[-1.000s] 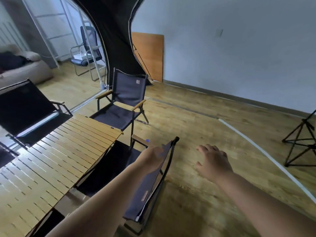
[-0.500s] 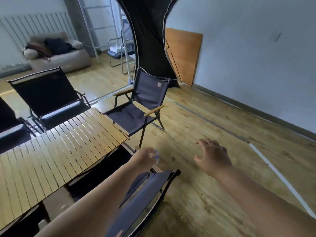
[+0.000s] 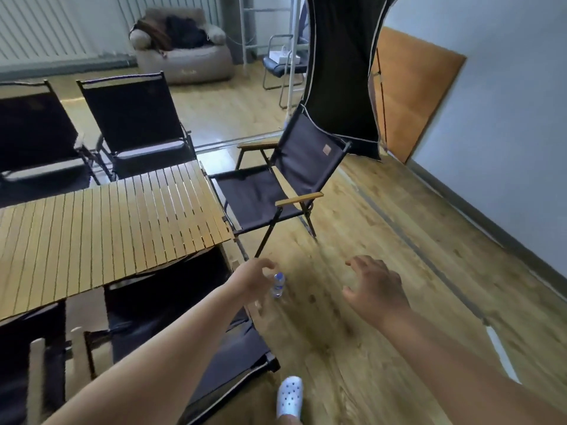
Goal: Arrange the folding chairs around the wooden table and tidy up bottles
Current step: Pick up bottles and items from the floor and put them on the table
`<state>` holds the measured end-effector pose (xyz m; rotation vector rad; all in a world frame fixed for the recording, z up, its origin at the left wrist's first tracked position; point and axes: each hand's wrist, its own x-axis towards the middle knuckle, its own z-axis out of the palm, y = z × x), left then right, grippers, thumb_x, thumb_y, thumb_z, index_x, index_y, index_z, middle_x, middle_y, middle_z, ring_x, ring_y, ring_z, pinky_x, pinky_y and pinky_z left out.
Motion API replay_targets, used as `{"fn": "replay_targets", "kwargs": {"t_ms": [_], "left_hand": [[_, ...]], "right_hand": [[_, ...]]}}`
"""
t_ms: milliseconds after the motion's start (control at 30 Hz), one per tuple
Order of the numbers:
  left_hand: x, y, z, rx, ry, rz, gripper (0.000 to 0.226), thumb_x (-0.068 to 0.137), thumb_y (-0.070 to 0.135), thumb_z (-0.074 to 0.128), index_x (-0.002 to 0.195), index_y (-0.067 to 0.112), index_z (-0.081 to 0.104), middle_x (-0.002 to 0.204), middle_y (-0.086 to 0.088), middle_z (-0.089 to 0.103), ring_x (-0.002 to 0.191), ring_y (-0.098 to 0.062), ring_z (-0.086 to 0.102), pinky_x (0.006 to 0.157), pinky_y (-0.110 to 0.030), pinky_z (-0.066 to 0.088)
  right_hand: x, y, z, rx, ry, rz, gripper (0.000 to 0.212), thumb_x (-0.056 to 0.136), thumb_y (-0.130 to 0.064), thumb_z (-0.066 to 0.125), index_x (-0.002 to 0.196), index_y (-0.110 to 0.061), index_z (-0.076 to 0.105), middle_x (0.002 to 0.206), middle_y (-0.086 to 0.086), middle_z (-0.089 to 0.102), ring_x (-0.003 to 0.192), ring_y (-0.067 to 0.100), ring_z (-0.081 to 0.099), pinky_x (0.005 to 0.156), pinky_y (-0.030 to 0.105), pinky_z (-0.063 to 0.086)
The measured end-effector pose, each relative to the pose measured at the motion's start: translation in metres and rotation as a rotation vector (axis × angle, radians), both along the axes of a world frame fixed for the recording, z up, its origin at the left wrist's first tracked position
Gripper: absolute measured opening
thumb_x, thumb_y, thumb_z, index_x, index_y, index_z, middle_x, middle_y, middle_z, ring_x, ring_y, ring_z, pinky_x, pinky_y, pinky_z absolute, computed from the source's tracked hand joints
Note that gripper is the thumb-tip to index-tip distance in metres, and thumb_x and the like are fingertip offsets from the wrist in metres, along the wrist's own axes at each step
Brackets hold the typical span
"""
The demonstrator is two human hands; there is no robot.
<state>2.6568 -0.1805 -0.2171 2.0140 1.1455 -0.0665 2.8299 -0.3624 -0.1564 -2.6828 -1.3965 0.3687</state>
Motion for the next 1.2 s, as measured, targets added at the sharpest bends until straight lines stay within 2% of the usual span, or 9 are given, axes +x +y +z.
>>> {"fn": "replay_targets", "kwargs": {"t_ms": [133, 233, 367, 533, 633, 800, 1000, 1133, 1200], "left_hand": [[0.033, 0.034, -0.023, -0.012, 0.018, 0.106, 0.032, 0.093, 0.03, 0.059, 0.125, 0.026, 0.062, 0.129, -0.003, 0.062, 0.111, -0.019, 0.06, 0.083, -0.026, 0.048], [0.063, 0.063, -0.039, -0.029, 0.016, 0.158, 0.033, 0.094, 0.028, 0.058, 0.127, 0.025, 0.06, 0.13, -0.004, 0.06, 0.102, -0.015, 0.061, 0.073, -0.022, 0.048], [0.098, 0.102, -0.045, -0.053, 0.007, 0.253, 0.036, 0.095, 0.023, 0.055, 0.13, 0.022, 0.058, 0.132, -0.004, 0.059, 0.111, -0.018, 0.059, 0.085, -0.028, 0.05], [0.127, 0.157, -0.039, -0.069, -0.011, 0.349, 0.036, 0.096, 0.022, 0.051, 0.131, 0.02, 0.058, 0.125, -0.004, 0.062, 0.089, -0.01, 0.06, 0.067, -0.022, 0.049], [0.133, 0.179, -0.034, -0.066, -0.017, 0.39, 0.037, 0.096, 0.021, 0.052, 0.132, 0.019, 0.057, 0.128, -0.004, 0.061, 0.101, -0.015, 0.062, 0.077, -0.024, 0.049], [0.126, 0.192, -0.039, -0.075, 0.002, 0.529, 0.033, 0.094, 0.028, 0.054, 0.126, 0.023, 0.061, 0.125, 0.002, 0.063, 0.108, -0.015, 0.062, 0.09, -0.032, 0.053], [0.127, 0.183, -0.064, -0.11, 0.071, 0.737, 0.039, 0.095, 0.022, 0.056, 0.134, 0.019, 0.056, 0.133, 0.0, 0.059, 0.116, -0.015, 0.057, 0.087, -0.022, 0.043], [0.145, 0.173, -0.088, -0.182, 0.062, 0.938, 0.037, 0.095, 0.024, 0.054, 0.132, 0.024, 0.057, 0.13, 0.004, 0.06, 0.1, -0.009, 0.057, 0.081, -0.022, 0.048], [0.159, 0.17, -0.102, -0.195, 0.068, 1.023, 0.036, 0.094, 0.027, 0.055, 0.129, 0.028, 0.059, 0.127, 0.006, 0.063, 0.101, -0.009, 0.059, 0.086, -0.025, 0.052]], "right_hand": [[0.048, 0.043, -0.016, -0.019, -0.003, 0.082, 0.054, 0.09, -0.037, 0.055, 0.141, -0.026, 0.045, 0.144, -0.006, 0.047, 0.129, 0.018, 0.044, 0.105, 0.041, 0.036], [0.084, 0.085, -0.028, -0.024, -0.003, 0.145, 0.054, 0.09, -0.037, 0.056, 0.141, -0.027, 0.044, 0.143, -0.006, 0.047, 0.129, 0.018, 0.044, 0.105, 0.042, 0.036], [0.126, 0.151, -0.036, -0.068, 0.019, 0.233, 0.052, 0.09, -0.035, 0.057, 0.141, -0.027, 0.044, 0.142, -0.007, 0.047, 0.128, 0.019, 0.044, 0.103, 0.041, 0.035], [0.161, 0.234, -0.037, -0.077, 0.024, 0.347, 0.048, 0.086, -0.034, 0.059, 0.132, -0.025, 0.049, 0.135, -0.005, 0.052, 0.12, 0.022, 0.048, 0.097, 0.04, 0.038], [0.168, 0.273, -0.037, -0.058, 0.02, 0.428, 0.051, 0.087, -0.036, 0.06, 0.136, -0.024, 0.049, 0.137, -0.004, 0.052, 0.124, 0.022, 0.047, 0.098, 0.041, 0.039], [0.169, 0.32, -0.048, -0.042, 0.076, 0.576, 0.049, 0.085, -0.033, 0.06, 0.133, -0.025, 0.052, 0.137, -0.007, 0.053, 0.127, 0.02, 0.046, 0.102, 0.043, 0.041], [0.167, 0.374, -0.071, -0.08, 0.118, 0.814, 0.053, 0.089, -0.035, 0.061, 0.139, -0.025, 0.048, 0.137, -0.005, 0.054, 0.125, 0.02, 0.048, 0.107, 0.042, 0.04], [0.173, 0.412, -0.09, -0.117, 0.137, 1.005, 0.059, 0.09, -0.039, 0.062, 0.144, -0.027, 0.042, 0.143, -0.007, 0.049, 0.13, 0.019, 0.045, 0.111, 0.044, 0.037], [0.18, 0.428, -0.104, -0.115, 0.142, 1.1, 0.062, 0.09, -0.04, 0.062, 0.146, -0.029, 0.04, 0.144, -0.008, 0.048, 0.13, 0.018, 0.044, 0.111, 0.043, 0.036]]}}
